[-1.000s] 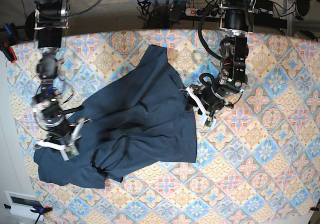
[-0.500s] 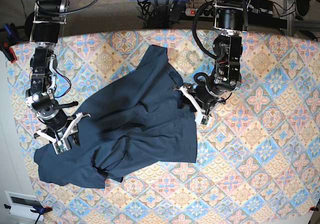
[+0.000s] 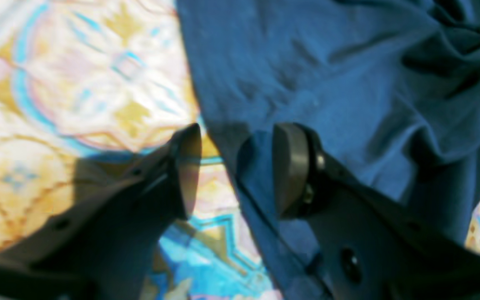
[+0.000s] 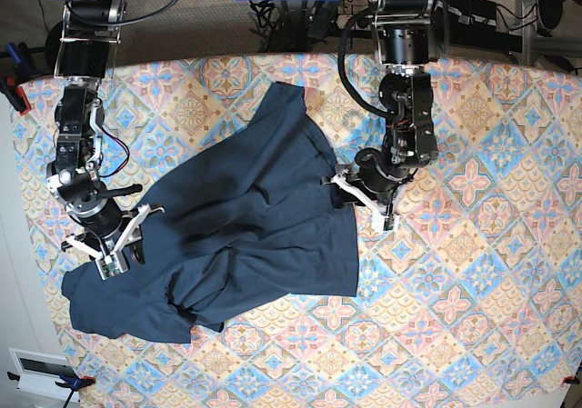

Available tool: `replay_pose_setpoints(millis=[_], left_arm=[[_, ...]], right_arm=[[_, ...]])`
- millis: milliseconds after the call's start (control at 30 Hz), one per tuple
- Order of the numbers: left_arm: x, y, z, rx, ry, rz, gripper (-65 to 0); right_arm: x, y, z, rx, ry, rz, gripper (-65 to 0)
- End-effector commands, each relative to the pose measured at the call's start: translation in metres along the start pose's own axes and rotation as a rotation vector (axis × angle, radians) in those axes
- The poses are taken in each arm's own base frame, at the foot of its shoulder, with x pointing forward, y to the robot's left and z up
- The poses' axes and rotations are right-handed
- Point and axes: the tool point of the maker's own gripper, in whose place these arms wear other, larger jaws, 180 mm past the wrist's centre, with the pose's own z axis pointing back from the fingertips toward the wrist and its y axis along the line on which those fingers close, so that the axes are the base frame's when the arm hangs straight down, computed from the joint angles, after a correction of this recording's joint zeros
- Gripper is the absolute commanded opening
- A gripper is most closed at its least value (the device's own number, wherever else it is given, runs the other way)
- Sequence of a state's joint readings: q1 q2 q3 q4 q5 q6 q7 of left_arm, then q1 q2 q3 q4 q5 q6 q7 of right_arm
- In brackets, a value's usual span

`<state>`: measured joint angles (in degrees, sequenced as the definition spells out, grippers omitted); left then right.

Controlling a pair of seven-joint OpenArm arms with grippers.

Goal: Layout the t-shirt on the table in an organized manner, then fold the t-shirt properly
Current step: 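Reach the left gripper to the shirt's opposite edge and grasp it, then pull the held edge with the left gripper away from the right gripper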

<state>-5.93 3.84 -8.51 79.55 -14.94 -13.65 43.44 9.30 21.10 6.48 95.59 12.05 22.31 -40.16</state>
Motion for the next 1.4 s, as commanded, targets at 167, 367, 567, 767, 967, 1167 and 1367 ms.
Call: replay_pose_setpoints(millis=[167, 367, 567, 767, 967, 1167, 1367], left_arm=[[0.008, -0.012, -0.01, -0.034, -0.013, 0.014, -38.0], [0.014, -0.02, -0.01, -0.071, -0.03, 0.04, -52.2], [0.041, -0.038, -0.001, -0.161, -0.105, 0.104, -65.0], [0.071, -0.052, 0.026, -0.185, -0.191, 0.042, -64.9], [0.097, -0.063, 0.055, -0.195, -0.258, -0.024, -64.9], [0.127, -0.015, 0.115, -0.052, -0.384, -0.101, -64.9], [0.103, 0.065, 0.12, 0.118, -0.263, -0.071, -64.6]], right_arm=[[0.021, -0.011, 0.004, -0.022, -0.064, 0.012, -50.4], [0.021, -0.011, 0.004, -0.022, -0.064, 0.012, -50.4], [0.021, -0.011, 0.004, -0.022, -0.062, 0.012, -50.4], [0.023, -0.01, 0.005, -0.023, -0.069, 0.015, -50.4], [0.035, -0.009, 0.01, -0.025, -0.1, 0.032, -50.4], [0.04, -0.008, 0.013, -0.028, -0.114, 0.038, -50.4], [0.034, 0.001, 0.019, -0.013, -0.11, 0.05, -50.4]])
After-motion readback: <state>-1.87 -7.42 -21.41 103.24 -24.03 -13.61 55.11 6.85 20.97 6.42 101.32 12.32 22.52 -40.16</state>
